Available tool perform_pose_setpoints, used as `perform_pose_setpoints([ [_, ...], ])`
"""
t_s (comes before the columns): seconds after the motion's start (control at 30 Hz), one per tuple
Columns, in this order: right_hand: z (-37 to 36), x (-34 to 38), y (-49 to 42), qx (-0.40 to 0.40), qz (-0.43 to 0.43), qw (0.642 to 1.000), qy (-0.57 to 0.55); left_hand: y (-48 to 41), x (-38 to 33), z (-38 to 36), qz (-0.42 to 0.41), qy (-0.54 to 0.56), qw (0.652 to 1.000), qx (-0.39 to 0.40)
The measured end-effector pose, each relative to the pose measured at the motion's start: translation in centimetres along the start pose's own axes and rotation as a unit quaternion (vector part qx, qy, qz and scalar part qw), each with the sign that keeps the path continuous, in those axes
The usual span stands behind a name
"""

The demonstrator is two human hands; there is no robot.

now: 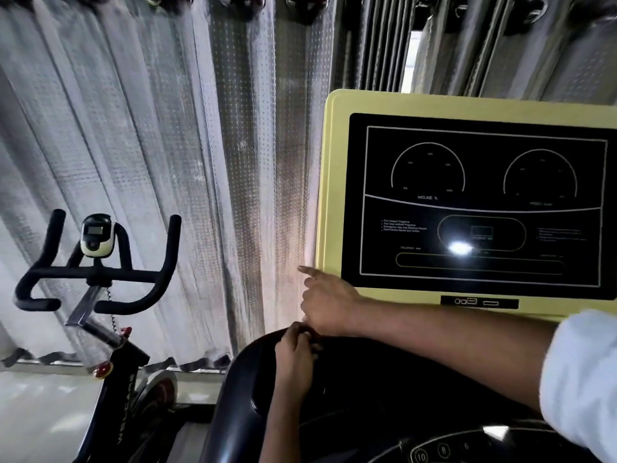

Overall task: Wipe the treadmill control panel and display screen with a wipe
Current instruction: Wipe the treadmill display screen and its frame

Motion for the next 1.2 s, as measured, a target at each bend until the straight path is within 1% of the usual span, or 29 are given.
perform_pose_setpoints([
  [0.07, 1.6, -2.4, -0.6, -0.01, -0.034, 0.999, -0.018, -0.4, -0.5, -0.3, -0.008, -0.018, 1.0, 0.018],
  [0.13, 2.3, -4.0, -0.8, -0.027, -0.068, 0.997, -0.002, -1.0, -1.2, -0.5, -0.023, -0.046, 0.998, 0.027],
  [0.2, 1.8, -3.5, -0.8, -0.002, -0.041, 0.999, 0.024, -1.2, -2.5, -0.8, -0.047, -0.076, 0.995, 0.043],
  [0.23, 1.6, -3.3, -0.8, 0.027, -0.029, 0.999, 0.032, -1.2, -3.3, -0.9, -0.067, -0.089, 0.992, 0.052],
  [0.27, 1.7, -3.6, -0.9, 0.035, -0.015, 0.999, 0.022, -1.2, -3.9, -1.1, -0.084, -0.102, 0.989, 0.059],
  [0.33, 2.6, -6.3, -1.9, 0.005, -0.033, 0.999, 0.024, -1.4, -4.7, -1.4, -0.11, -0.119, 0.985, 0.067],
  [0.4, 2.2, -9.0, -3.0, 0.054, -0.091, 0.991, 0.08, -1.9, -5.5, -1.6, -0.121, -0.126, 0.983, 0.058],
  [0.43, 2.0, -9.9, -2.8, 0.083, -0.155, 0.979, 0.104, -2.2, -6.1, -1.7, -0.119, -0.127, 0.983, 0.053],
  [0.47, 2.1, -10.8, -2.7, 0.085, -0.203, 0.968, 0.117, -2.5, -6.7, -1.9, -0.118, -0.128, 0.983, 0.051],
  [0.5, 2.1, -11.0, -3.0, 0.098, -0.207, 0.972, 0.052, -2.9, -7.2, -2.0, -0.119, -0.127, 0.984, 0.048],
  [0.53, 1.9, -10.4, -3.0, 0.103, -0.156, 0.982, 0.021, -3.3, -7.7, -2.2, -0.125, -0.121, 0.984, 0.044],
  [0.57, 2.8, -10.5, -3.5, 0.063, -0.107, 0.992, 0.018, -3.6, -8.1, -2.4, -0.129, -0.112, 0.984, 0.04],
  [0.6, 4.0, -11.2, -4.0, -0.019, -0.083, 0.996, 0.039, -3.8, -8.6, -2.5, -0.133, -0.103, 0.985, 0.036],
  [0.67, 4.9, -12.7, -4.5, -0.083, -0.068, 0.993, 0.053, -4.4, -9.4, -2.9, -0.14, -0.096, 0.985, 0.031],
  [0.73, 5.0, -13.4, -4.6, -0.065, -0.043, 0.995, 0.06, -5.0, -10.4, -3.4, -0.147, -0.089, 0.985, 0.032],
  [0.87, 7.6, -15.8, -4.7, -0.123, -0.071, 0.989, 0.048, -6.8, -12.8, -4.2, -0.161, -0.093, 0.982, 0.018],
  [0.97, 8.2, -17.4, -5.6, -0.098, -0.067, 0.993, 0.01, -8.1, -15.1, -4.8, -0.176, -0.085, 0.981, 0.016],
  [1.07, 9.7, -19.6, -6.1, -0.133, -0.091, 0.987, 0.006, -9.3, -17.1, -5.3, -0.194, -0.082, 0.978, 0.007],
  [1.17, 10.5, -21.1, -6.7, -0.122, -0.086, 0.989, -0.005, -10.4, -18.8, -5.9, -0.206, -0.09, 0.974, 0.001],
  [1.2, 10.9, -21.5, -6.7, -0.13, -0.089, 0.987, -0.01, -10.7, -19.4, -6.0, -0.207, -0.091, 0.974, -0.001],
])
Point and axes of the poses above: each hand's wrist, its own y-axis away from the middle knuckle, its own z-axis out of the back of the hand, x = y × z, the point moved 6 cm from there along -y, towards the middle knuckle, and after that the axes turned 6 degrees about -z, right-handed, at the moved point
